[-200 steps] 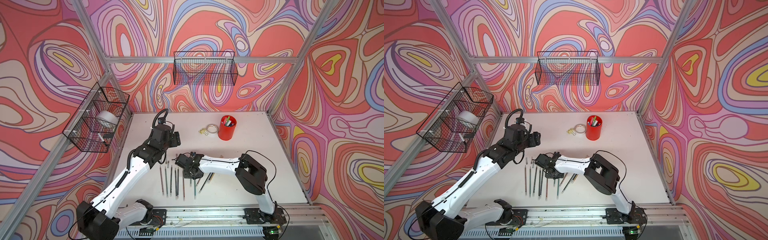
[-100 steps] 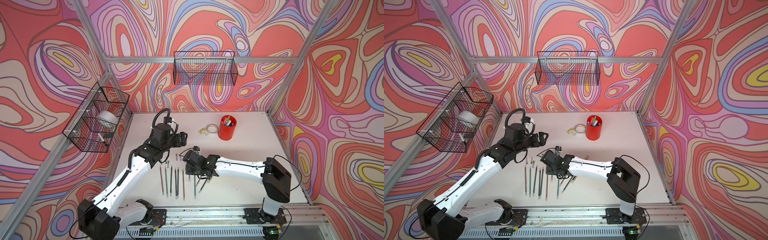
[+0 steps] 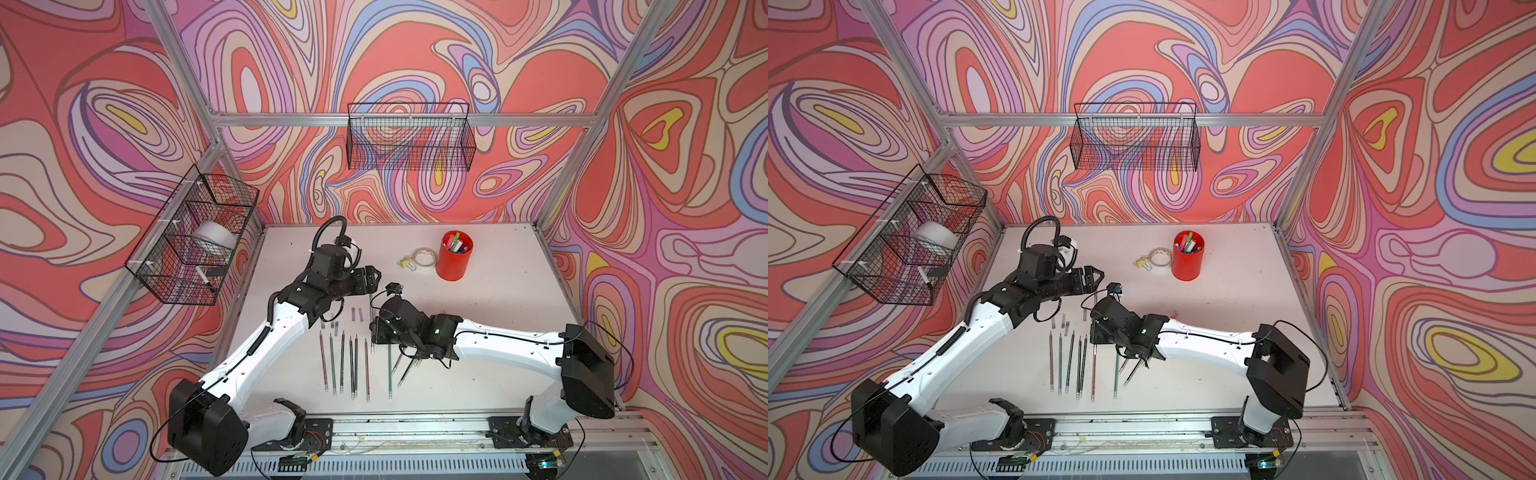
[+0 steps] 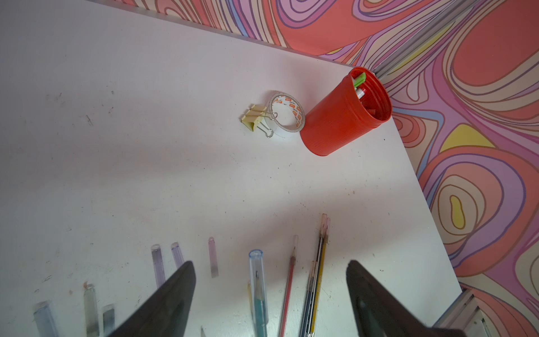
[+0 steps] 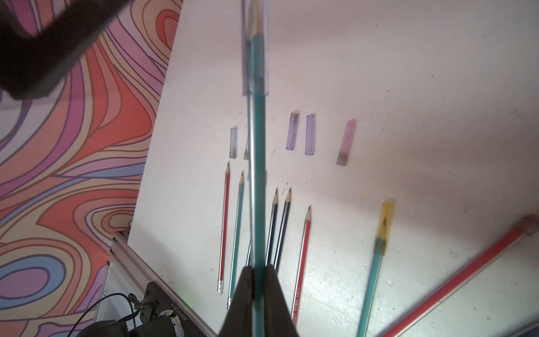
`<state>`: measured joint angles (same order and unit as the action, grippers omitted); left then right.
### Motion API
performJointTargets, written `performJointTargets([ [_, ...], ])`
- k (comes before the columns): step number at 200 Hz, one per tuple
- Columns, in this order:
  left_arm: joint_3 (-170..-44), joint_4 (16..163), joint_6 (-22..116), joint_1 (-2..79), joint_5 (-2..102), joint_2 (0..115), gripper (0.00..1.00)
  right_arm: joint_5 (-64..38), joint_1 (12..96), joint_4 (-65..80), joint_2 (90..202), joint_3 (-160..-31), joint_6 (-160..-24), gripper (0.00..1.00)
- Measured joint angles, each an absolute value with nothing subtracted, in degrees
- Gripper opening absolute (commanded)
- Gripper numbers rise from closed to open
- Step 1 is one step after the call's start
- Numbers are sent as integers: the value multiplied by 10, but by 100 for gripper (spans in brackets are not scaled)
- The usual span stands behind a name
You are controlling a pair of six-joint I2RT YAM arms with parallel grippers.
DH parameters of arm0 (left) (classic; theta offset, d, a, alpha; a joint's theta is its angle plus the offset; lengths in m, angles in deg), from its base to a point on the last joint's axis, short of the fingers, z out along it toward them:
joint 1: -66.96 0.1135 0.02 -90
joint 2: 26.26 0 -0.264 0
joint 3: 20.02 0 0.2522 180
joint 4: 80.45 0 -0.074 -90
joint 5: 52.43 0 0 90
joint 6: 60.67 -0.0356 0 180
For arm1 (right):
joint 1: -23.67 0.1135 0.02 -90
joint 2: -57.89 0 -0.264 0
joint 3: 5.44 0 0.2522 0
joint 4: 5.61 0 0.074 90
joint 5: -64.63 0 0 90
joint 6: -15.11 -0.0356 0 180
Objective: Remove the protective cover of the pencils
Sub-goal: Pick up the pencil from the center of the board, then remove the protective sleeve from the pencil.
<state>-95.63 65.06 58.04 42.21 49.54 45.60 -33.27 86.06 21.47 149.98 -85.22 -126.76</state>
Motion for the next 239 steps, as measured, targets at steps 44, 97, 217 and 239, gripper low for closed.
performJointTargets([
  [44, -958, 651, 585, 423, 522, 463, 80, -338, 861, 190, 1474, -838, -1257, 0],
  [97, -964, 651, 586, 427, 555, 482, 73, -340, 861, 179, 1472, -838, -1246, 1],
  [217, -984, 659, 595, 437, 602, 516, 44, -313, 861, 161, 1473, -840, -1239, 1],
  [239, -984, 659, 596, 440, 607, 516, 38, -310, 861, 155, 1475, -840, -1240, 1],
])
